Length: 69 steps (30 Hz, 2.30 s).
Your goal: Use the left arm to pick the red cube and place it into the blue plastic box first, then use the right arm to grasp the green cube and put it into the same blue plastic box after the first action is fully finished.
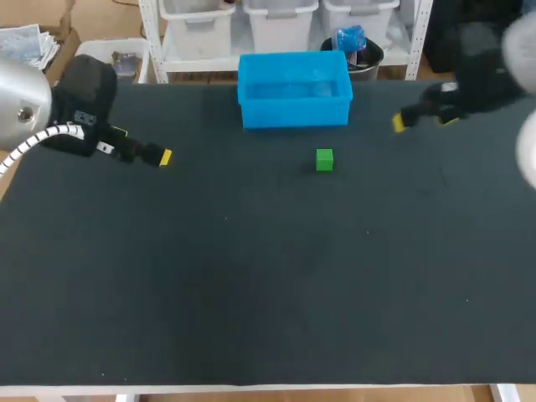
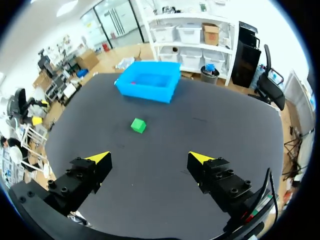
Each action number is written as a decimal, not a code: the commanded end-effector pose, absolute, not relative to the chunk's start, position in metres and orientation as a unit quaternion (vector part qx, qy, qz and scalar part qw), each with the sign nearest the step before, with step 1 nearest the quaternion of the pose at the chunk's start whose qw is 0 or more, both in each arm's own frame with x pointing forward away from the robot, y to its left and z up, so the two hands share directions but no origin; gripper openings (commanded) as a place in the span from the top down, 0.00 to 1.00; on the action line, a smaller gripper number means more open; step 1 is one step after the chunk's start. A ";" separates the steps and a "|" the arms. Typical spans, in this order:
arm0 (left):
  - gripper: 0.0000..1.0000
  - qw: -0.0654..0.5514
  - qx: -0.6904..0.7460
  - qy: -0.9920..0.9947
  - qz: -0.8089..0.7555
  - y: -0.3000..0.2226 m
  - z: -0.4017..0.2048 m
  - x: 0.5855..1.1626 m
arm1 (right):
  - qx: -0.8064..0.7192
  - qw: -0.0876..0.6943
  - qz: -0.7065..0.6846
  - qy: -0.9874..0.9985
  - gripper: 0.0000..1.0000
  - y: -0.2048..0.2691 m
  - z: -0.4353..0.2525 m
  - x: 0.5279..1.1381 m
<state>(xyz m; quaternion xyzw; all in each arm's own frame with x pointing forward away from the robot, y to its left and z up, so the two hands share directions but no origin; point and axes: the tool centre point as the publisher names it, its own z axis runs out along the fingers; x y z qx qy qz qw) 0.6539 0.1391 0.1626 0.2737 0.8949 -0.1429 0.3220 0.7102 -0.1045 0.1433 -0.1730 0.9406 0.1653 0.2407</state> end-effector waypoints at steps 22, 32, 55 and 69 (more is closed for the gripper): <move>0.00 0.322 0.276 0.893 -0.147 0.141 0.162 0.655 | -0.163 0.229 0.093 0.955 0.00 -0.072 0.133 0.713; 0.00 0.322 0.276 0.893 -0.147 0.141 0.162 0.655 | -0.162 0.214 0.090 0.959 0.00 -0.039 0.122 0.723; 0.00 0.322 0.276 0.893 -0.147 0.141 0.162 0.655 | -0.182 0.156 0.066 0.969 0.00 0.006 0.015 0.746; 0.00 0.322 0.276 0.893 -0.147 0.141 0.162 0.655 | -0.145 0.142 0.055 0.978 0.00 -0.009 -0.009 0.765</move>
